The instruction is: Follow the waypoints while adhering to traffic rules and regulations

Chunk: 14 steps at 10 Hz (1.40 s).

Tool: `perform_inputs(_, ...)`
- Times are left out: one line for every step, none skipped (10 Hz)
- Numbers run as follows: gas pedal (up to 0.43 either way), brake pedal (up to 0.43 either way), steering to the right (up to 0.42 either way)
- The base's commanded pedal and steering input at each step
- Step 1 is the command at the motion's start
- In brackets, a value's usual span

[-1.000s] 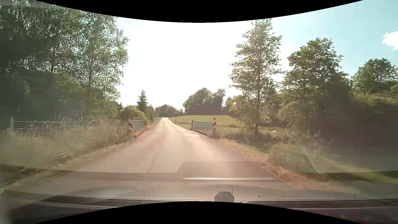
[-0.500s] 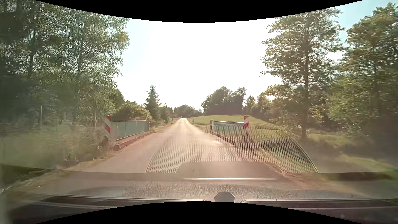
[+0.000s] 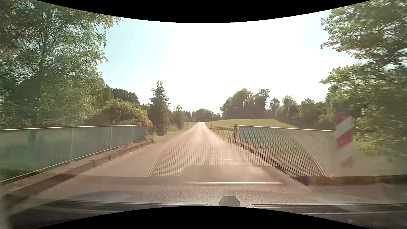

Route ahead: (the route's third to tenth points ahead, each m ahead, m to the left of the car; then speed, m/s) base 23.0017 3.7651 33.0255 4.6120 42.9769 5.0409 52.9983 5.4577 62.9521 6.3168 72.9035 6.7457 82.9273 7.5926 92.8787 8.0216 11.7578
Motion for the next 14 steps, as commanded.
perform_inputs(0.118, 0.006, -0.039)
perform_inputs(0.118, 0.006, -0.030)
perform_inputs(0.118, 0.006, -0.024)
perform_inputs(0.110, 0.006, -0.023)
perform_inputs(0.110, 0.006, -0.022)
perform_inputs(0.110, 0.006, -0.018)
perform_inputs(0.110, 0.006, -0.014)
perform_inputs(0.098, 0.006, -0.013)
perform_inputs(0.098, 0.006, -0.012)
perform_inputs(0.098, 0.006, -0.008)
perform_inputs(0.098, 0.006, -0.007)
perform_inputs(0.098, 0.006, -0.007)
perform_inputs(0.098, 0.006, -0.006)
perform_inputs(0.098, 0.006, -0.006)
